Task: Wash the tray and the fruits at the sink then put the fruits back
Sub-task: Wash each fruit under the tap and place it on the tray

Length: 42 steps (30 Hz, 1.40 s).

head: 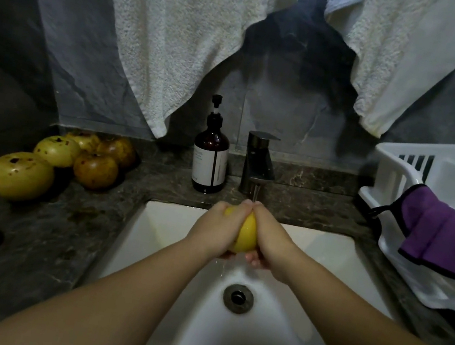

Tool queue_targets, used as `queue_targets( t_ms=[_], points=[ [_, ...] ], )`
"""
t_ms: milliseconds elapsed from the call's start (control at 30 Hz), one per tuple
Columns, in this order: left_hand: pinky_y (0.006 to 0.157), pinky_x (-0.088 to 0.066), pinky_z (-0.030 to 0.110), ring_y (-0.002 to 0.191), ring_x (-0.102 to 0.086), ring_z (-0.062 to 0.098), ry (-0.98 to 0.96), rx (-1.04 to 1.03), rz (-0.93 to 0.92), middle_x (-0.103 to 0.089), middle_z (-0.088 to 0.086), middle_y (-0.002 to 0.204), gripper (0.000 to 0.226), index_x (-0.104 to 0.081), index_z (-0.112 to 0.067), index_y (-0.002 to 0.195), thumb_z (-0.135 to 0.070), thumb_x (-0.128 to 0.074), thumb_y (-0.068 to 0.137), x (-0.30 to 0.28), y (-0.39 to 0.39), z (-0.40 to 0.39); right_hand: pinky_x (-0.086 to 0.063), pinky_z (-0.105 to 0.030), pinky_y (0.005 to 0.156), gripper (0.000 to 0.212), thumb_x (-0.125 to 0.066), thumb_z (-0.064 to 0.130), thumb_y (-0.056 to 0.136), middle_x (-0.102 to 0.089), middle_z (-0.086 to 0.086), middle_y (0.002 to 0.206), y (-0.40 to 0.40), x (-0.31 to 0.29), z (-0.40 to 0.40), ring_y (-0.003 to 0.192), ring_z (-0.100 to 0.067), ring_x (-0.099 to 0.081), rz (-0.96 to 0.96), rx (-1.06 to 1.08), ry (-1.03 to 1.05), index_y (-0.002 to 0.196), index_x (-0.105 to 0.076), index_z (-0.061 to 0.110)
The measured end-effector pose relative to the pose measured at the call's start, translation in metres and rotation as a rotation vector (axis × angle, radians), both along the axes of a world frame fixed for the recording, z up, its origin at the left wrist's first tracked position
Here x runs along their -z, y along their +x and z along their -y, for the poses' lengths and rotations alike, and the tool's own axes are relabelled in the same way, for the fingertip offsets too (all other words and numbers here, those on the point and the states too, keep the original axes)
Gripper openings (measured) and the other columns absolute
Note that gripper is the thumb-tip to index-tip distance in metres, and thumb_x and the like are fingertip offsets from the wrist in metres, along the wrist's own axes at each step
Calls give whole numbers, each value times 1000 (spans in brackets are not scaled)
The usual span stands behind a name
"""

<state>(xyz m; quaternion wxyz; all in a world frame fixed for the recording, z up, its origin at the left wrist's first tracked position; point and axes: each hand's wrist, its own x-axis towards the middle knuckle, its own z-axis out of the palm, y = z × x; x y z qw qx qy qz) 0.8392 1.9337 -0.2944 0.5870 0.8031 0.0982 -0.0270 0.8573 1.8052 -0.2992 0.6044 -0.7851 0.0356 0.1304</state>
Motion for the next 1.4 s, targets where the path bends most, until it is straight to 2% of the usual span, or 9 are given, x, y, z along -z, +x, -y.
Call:
queue_targets(
  t_ms=[200,367,500,700,833,967,1100,1267,1400],
  points=[
    [86,-62,58,95,-76,35,-243,52,-137,-70,15,115,61,-61,-28,120,-80,-51,89,-3,0,0,-41,-21,40,40,-29,64,102,-65,-8,97,-1,0,5,63,-19,-63,223,-26,-81,120,-53,37],
    [69,-66,46,92,-72,28,-37,-15,53,-67,7,109,49,-62,-30,109,-75,-56,90,5,3,-1,-40,-22,43,43,-29,72,99,-61,-10,77,-2,-1,-1,45,-15,-56,3,-2,16,119,-48,40],
    [54,-56,31,84,-76,31,-314,68,-169,-74,19,111,59,-65,-29,118,-79,-51,90,-2,-1,-6,-45,-25,44,32,-35,62,103,-64,-3,96,-2,0,3,66,-15,-66,341,-102,-123,116,-54,40],
    [70,-66,44,90,-71,25,88,-38,108,-69,3,105,53,-62,-32,110,-79,-53,87,6,3,1,-39,-21,42,40,-31,70,98,-59,-7,72,1,4,-1,45,-14,-55,17,-1,13,112,-52,38],
    [74,-66,48,93,-75,31,-234,51,-91,-69,13,112,52,-65,-27,111,-75,-53,92,0,0,-4,-45,-26,49,28,-36,58,104,-62,-5,96,0,5,5,74,-18,-62,290,-91,-77,107,-56,40],
    [75,-66,46,94,-70,24,19,-71,97,-67,3,107,52,-61,-31,111,-76,-55,88,8,3,-2,-42,-24,47,44,-31,72,98,-65,-13,94,-2,2,-4,55,-18,-64,35,-71,11,123,-46,39],
    [70,-64,40,87,-78,31,-367,-43,-82,-74,12,107,50,-67,-30,109,-75,-56,91,-2,-3,-5,-48,-28,48,40,-34,61,104,-63,-7,105,-3,-2,0,74,-22,-68,311,-133,-64,130,-50,36],
    [81,-65,51,99,-70,31,-78,-58,25,-67,10,115,51,-63,-25,117,-70,-55,94,0,-1,2,-41,-22,42,40,-30,66,101,-66,-12,97,-1,-1,1,59,-18,-62,78,-61,-11,122,-50,38],
    [53,-61,31,82,-78,35,-537,119,-266,-76,24,109,64,-61,-20,127,-71,-63,89,-9,-9,-6,-51,-27,51,23,-38,54,105,-65,-2,102,1,-2,11,83,-16,-67,336,-116,-31,107,-58,44]
  ],
)
